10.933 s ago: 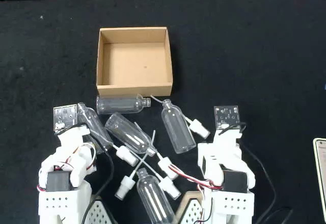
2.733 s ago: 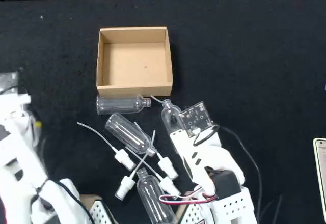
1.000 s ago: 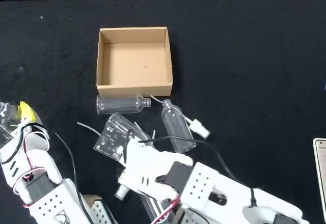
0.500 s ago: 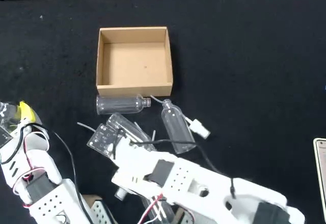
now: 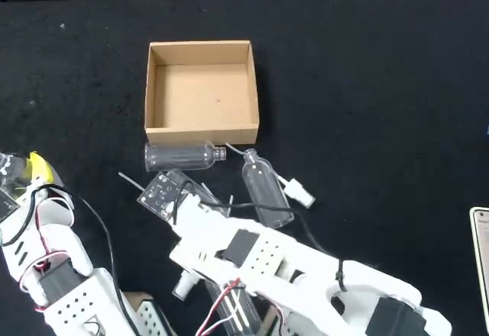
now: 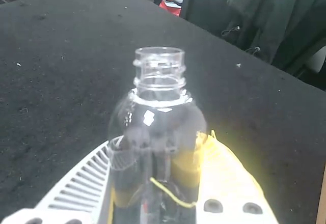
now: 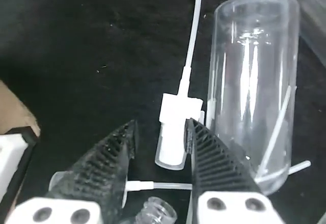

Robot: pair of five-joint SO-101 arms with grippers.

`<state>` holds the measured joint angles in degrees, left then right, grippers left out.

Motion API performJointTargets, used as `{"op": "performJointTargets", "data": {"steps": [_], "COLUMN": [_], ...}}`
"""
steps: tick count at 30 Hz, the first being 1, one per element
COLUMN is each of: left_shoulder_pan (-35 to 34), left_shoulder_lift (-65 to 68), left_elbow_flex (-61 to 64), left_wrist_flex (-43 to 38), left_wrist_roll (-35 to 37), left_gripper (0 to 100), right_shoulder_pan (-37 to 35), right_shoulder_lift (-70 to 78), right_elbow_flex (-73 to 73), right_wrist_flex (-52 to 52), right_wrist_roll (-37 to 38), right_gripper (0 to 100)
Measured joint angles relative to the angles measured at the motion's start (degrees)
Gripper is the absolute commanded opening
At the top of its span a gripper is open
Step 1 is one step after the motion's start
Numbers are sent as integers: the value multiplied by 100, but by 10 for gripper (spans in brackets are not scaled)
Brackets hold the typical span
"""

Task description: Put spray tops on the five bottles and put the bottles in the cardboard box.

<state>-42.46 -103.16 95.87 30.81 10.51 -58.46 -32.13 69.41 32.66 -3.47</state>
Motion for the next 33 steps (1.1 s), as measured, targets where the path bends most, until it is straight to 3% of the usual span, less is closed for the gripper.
{"op": "performJointTargets", "data": {"steps": [14,21,25,30,33], "left_shoulder_pan": [0,0,0,0,0], "left_shoulder_lift": [0,0,0,0,0], "left_elbow_flex": [0,0,0,0,0], "left_wrist_flex": [0,0,0,0,0], "left_wrist_roll": [0,0,0,0,0], "left_gripper": [43,43,43,43,43], "right_shoulder_pan": [26,26,26,35,53], "right_shoulder_lift": [246,1152,1451,1574,1556], "right_elbow_flex": [-316,-774,-897,-941,-941], "right_wrist_flex": [378,378,378,378,387], "right_wrist_roll": [273,281,281,281,352], "right_gripper": [140,202,158,11,16]}}
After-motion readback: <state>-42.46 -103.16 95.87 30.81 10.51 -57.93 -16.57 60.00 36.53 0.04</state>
